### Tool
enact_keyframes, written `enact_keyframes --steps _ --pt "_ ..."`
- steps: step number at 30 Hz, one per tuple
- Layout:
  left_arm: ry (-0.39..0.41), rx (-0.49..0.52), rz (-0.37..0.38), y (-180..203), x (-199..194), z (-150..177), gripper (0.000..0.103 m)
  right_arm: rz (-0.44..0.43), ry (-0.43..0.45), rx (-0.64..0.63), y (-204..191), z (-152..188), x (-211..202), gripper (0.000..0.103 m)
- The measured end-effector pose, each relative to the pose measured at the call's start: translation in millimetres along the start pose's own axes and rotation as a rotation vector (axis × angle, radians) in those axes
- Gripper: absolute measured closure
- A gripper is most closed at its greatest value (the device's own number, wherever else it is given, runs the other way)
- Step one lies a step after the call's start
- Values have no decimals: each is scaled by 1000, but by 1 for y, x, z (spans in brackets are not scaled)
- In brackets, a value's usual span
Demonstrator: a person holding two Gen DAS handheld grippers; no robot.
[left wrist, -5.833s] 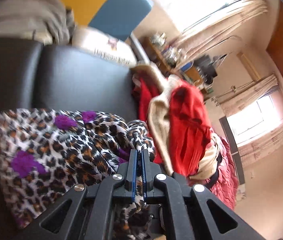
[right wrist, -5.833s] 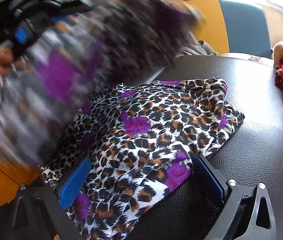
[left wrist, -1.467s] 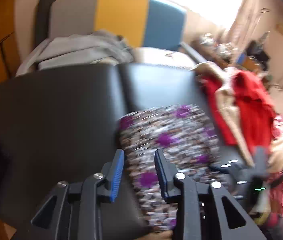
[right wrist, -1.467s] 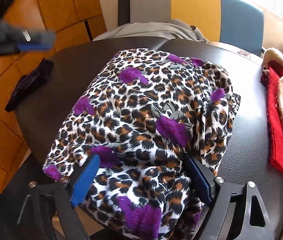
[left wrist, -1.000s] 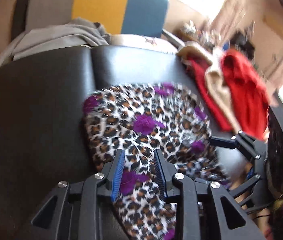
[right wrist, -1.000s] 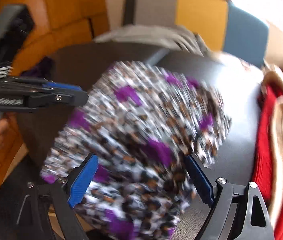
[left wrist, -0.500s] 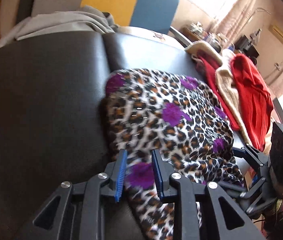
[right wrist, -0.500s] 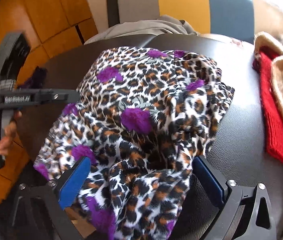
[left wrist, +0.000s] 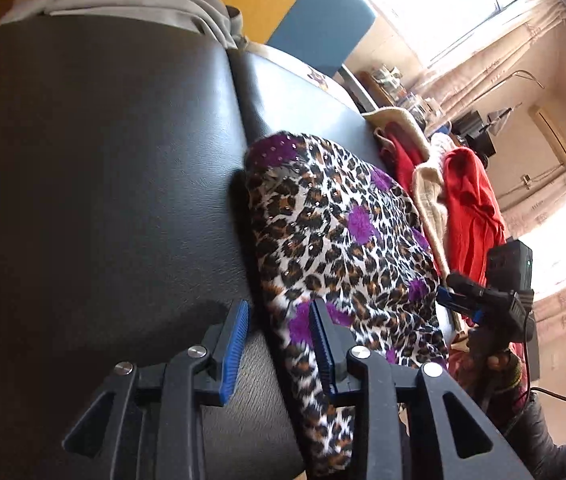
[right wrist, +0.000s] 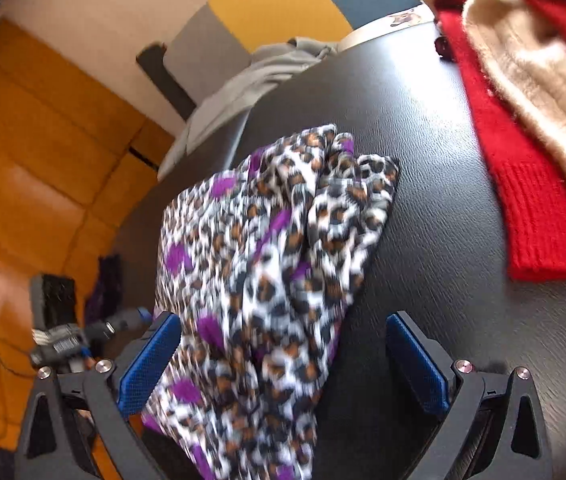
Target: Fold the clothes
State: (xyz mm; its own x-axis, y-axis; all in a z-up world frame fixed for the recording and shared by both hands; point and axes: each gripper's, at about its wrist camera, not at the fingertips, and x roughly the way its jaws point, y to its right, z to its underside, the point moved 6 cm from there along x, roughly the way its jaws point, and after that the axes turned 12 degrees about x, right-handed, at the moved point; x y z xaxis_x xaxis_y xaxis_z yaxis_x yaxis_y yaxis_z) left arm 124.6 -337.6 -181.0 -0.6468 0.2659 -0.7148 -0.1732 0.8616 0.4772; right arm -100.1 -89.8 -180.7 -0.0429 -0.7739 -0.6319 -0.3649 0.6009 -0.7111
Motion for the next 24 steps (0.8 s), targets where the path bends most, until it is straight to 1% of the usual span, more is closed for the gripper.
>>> enact_keyframes --steps 3,5,6,7,10,12,14,15,16,17,19,21,24 --pt "-12 10 33 4 14 -9 71 -36 -23 21 -5 -7 12 0" --pt "-20 14 65 7 25 -14 71 -91 -58 45 -12 -10 22 0" --pt "-22 7 83 7 29 -16 71 -119 -76 58 -15 -10 27 0" --pt "-21 -13 104 6 33 -17 71 -128 -87 61 -18 -10 31 0" --pt "-13 -94 166 -1 38 -21 71 -116 -97 44 -23 -6 39 0" --pt "-3 -110 165 -2 37 -20 71 -106 -108 -26 -26 0 39 0" --pt "8 -96 150 -1 36 -18 74 -36 -95 -56 -23 3 37 21" --pt "13 -96 146 -1 36 -17 79 6 -85 -64 -20 4 35 57" --pt "18 -107 146 -2 35 -16 84 16 -86 -51 -17 6 35 77" --pt "23 -118 147 -3 35 -14 87 6 -92 -24 -13 8 36 77" --pt "46 -150 151 -6 30 -10 94 28 -85 -41 -16 10 36 77" --pt "80 -166 141 -9 18 -5 95 27 -104 -61 -31 16 41 77" --pt "149 -181 130 -17 -15 6 96 -6 -145 -145 -69 26 55 77"
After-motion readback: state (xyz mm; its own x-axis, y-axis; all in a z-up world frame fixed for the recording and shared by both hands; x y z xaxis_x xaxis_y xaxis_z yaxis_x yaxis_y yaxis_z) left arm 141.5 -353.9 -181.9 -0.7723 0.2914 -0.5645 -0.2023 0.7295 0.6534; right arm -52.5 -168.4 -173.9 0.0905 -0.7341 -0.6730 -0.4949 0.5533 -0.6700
